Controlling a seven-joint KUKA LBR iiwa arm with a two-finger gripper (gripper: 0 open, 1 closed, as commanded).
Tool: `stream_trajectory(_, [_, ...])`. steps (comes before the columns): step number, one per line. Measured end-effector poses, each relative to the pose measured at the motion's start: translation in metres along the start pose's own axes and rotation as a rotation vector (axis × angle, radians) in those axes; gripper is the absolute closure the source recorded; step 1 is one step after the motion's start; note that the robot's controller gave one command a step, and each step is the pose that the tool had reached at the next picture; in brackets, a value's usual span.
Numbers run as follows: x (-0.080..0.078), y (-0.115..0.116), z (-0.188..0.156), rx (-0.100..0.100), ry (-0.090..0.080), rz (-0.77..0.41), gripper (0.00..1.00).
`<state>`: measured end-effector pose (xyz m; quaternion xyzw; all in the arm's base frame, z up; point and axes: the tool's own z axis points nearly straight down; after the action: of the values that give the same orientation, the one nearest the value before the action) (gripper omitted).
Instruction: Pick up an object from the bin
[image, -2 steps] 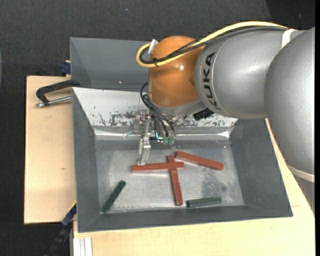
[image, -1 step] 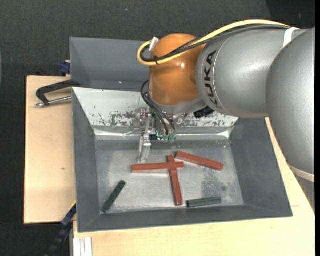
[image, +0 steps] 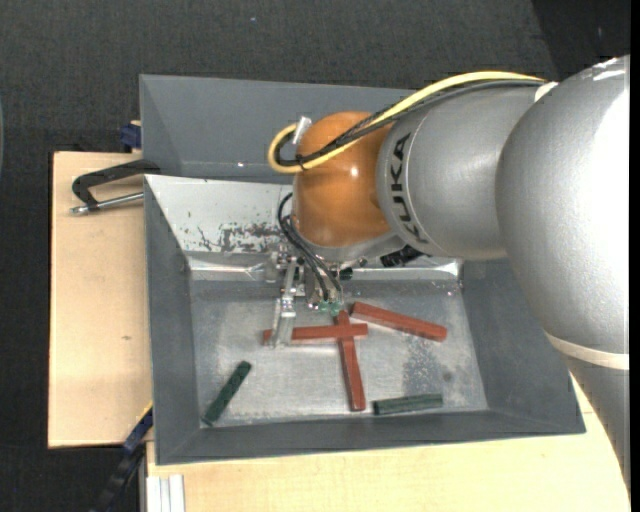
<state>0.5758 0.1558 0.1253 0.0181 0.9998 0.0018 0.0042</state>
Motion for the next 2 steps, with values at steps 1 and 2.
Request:
stream_trajectory(1, [0.012, -0.014, 0.047, 0.002, 0.008, -0.019, 0.0])
stream_trajectory(2, [0.016, -0.069, 0.054, 0.002, 0.008, -0.083, 1.0])
